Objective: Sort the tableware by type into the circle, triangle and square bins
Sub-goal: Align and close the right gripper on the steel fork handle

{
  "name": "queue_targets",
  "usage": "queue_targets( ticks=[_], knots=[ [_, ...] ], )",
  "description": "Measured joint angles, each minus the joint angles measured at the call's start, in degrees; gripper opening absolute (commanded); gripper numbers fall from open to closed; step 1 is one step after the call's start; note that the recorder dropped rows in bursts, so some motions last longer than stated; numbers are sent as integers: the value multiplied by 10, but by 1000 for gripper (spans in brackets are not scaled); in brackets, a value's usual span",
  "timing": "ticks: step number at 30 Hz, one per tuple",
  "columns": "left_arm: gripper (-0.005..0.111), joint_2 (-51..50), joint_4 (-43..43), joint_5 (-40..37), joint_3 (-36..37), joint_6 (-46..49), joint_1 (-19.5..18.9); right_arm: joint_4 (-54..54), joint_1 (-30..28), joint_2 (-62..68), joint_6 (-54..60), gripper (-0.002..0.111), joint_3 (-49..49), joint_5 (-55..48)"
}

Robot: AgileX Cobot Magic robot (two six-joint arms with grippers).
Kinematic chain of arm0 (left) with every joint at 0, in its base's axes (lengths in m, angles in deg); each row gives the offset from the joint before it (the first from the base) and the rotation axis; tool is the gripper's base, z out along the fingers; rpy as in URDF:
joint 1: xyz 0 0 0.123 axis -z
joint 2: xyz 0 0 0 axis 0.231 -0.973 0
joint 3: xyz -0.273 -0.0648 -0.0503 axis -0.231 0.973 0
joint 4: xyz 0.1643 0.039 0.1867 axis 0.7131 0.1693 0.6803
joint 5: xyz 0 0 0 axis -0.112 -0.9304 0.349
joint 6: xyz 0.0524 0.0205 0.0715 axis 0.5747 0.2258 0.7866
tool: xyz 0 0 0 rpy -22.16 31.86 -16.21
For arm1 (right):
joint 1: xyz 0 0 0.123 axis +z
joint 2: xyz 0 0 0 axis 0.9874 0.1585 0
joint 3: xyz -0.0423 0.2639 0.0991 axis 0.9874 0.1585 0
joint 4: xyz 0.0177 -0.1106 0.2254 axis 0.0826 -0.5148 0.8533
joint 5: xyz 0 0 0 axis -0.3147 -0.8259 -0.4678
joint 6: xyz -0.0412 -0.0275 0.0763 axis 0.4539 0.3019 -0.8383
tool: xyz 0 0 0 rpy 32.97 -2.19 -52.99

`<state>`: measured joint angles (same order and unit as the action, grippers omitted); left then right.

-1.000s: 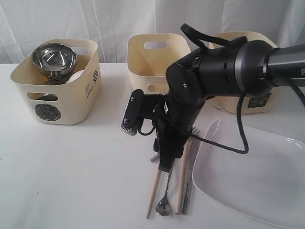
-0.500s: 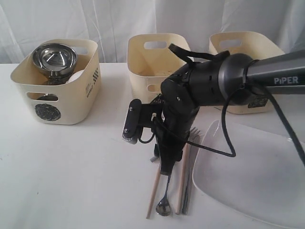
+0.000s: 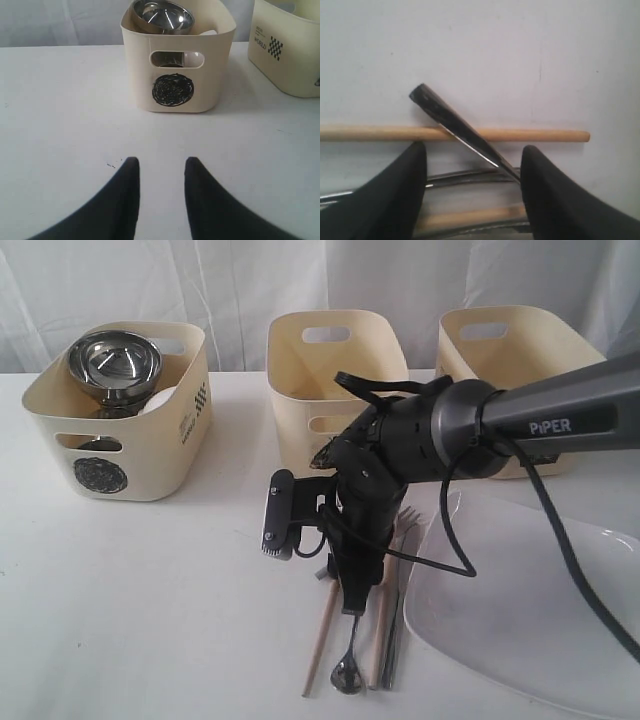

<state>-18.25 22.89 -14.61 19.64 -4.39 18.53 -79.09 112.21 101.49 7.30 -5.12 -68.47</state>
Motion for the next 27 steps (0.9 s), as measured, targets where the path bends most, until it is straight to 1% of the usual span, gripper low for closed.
queue_targets(
  ticks=[4, 16, 22, 27],
  knots=[
    [36, 0, 0, 0, 0, 0, 0, 0, 0, 4, 0, 46, 0, 2],
    [36, 0, 0, 0, 0, 0, 0, 0, 0, 4, 0, 16, 0, 5],
    [36, 0, 0, 0, 0, 0, 0, 0, 0, 4, 0, 1, 0, 30],
    [36, 0, 0, 0, 0, 0, 0, 0, 0, 4, 0, 0, 0, 38]
  ],
)
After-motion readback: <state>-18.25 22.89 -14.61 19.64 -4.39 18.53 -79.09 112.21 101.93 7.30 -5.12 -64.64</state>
